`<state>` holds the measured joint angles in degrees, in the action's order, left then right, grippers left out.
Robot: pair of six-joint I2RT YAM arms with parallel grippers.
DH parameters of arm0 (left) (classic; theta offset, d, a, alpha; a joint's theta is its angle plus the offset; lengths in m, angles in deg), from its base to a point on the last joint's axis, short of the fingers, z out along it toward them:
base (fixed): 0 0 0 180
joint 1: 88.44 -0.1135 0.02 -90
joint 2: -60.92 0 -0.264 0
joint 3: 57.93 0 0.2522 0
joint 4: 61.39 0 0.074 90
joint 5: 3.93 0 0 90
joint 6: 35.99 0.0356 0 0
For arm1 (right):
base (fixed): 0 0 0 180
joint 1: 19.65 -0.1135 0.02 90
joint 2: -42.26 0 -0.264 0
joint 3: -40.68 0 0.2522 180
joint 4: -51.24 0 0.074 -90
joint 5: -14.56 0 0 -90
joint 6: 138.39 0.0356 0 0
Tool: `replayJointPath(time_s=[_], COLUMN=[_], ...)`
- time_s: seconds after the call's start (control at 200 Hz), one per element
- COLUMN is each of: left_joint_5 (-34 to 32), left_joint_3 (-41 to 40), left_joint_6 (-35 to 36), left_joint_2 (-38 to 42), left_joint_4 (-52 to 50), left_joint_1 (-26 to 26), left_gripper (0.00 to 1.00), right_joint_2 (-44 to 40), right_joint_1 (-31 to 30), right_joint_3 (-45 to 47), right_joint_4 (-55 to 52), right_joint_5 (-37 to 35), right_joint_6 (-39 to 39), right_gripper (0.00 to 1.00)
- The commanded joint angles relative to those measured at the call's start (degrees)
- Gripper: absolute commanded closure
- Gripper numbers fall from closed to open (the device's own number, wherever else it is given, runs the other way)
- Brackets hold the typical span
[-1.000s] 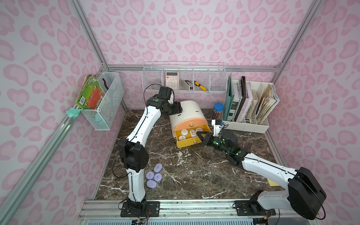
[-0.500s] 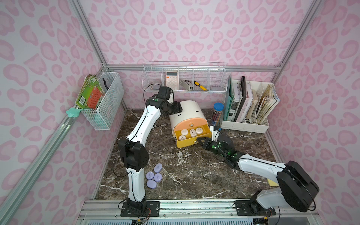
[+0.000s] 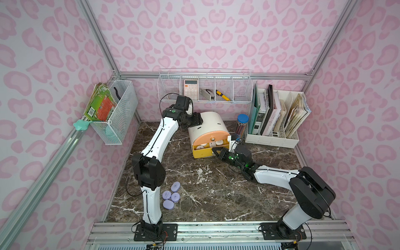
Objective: Put the bluetooth earphones in the drawer according to color
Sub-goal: Close the drawer in the storage box.
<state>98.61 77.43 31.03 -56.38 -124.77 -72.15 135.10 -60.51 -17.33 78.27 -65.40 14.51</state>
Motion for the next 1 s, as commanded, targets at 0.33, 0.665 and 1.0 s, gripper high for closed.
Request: replayJointPath(time_s=[0.33, 0.665, 1.0], left_joint_5=[-2.5, -1.8, -1.0], left_joint_3=[-0.9, -0.8, -0.8], left_joint_6=[2.1, 2.2, 2.2], left_joint_2=[-1.4, -1.9, -1.7], left_joint_4=[-12.3, -12.4, -12.7], left_joint_1=[0.0, -0.1, -0.1], left_gripper=[0.29, 0.29, 0.29], right_joint_2=[-3.9, 9.0, 11.8], right_joint_1=[1.9, 4.1, 3.4], right_joint_3=[7.3, -2.3, 0.5], right_joint_4=[5.1, 13.5, 21.4], right_joint_5=[-3.1, 1.5, 0.8], right_joint_6=[2.3, 6.0, 10.4], right_gripper=[0.74, 0.75, 0.76])
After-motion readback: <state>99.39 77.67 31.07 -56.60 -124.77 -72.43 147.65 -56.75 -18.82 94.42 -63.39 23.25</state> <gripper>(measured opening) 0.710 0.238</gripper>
